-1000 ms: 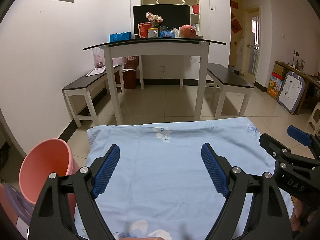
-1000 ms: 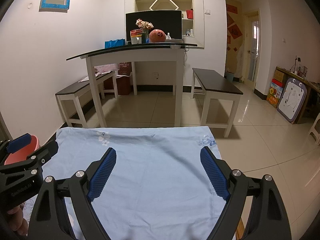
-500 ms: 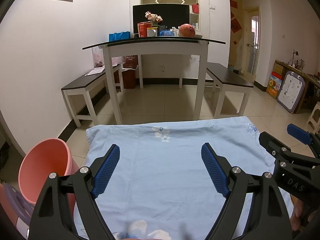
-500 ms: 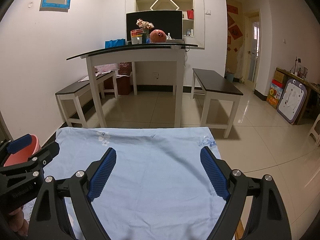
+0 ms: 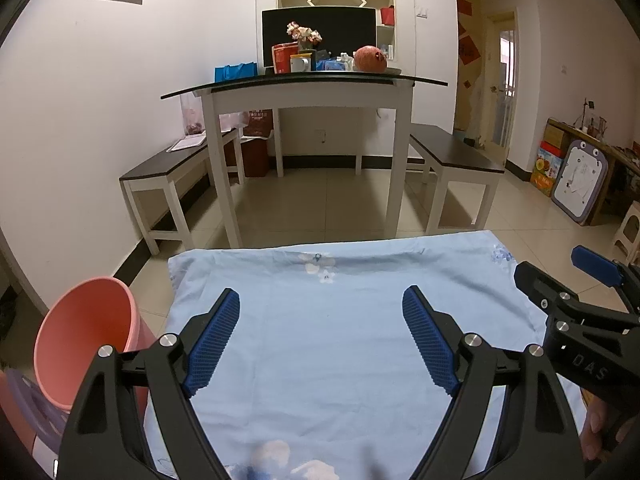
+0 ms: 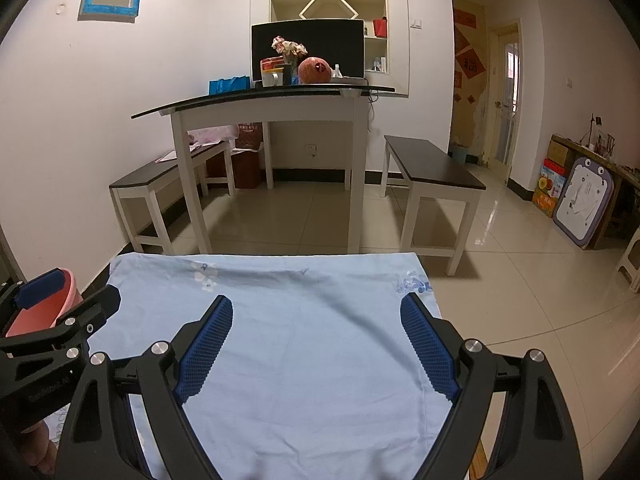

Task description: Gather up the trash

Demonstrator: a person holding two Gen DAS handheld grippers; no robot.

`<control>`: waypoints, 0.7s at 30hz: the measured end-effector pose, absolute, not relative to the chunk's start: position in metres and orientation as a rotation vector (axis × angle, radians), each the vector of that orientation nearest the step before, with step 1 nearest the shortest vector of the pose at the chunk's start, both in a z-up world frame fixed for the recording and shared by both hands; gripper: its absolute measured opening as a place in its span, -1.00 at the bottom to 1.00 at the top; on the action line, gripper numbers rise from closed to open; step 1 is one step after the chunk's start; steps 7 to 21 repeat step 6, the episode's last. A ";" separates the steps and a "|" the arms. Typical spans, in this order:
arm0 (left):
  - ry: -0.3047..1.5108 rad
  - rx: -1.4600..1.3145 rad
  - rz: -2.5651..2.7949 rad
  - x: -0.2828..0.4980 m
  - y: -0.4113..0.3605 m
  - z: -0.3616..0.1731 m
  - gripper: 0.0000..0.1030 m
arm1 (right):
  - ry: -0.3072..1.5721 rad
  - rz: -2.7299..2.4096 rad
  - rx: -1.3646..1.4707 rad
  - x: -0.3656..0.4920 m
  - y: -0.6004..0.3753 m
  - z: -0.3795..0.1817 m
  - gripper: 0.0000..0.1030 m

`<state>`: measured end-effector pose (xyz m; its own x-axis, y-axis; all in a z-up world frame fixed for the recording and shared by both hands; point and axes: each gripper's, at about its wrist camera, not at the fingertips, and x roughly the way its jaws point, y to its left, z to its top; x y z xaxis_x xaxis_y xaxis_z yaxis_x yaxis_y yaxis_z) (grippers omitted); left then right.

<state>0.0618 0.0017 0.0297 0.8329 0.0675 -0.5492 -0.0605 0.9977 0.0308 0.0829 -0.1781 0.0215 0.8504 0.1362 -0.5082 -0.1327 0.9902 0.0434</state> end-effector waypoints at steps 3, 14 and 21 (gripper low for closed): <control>0.583 0.015 0.071 0.062 0.001 0.029 0.63 | 0.537 0.142 0.005 0.085 -0.179 0.020 0.64; 0.587 0.009 0.071 0.062 0.002 0.028 0.63 | 0.537 0.143 0.006 0.085 -0.179 0.020 0.64; 0.587 0.009 0.071 0.062 0.002 0.028 0.63 | 0.537 0.143 0.006 0.085 -0.179 0.020 0.64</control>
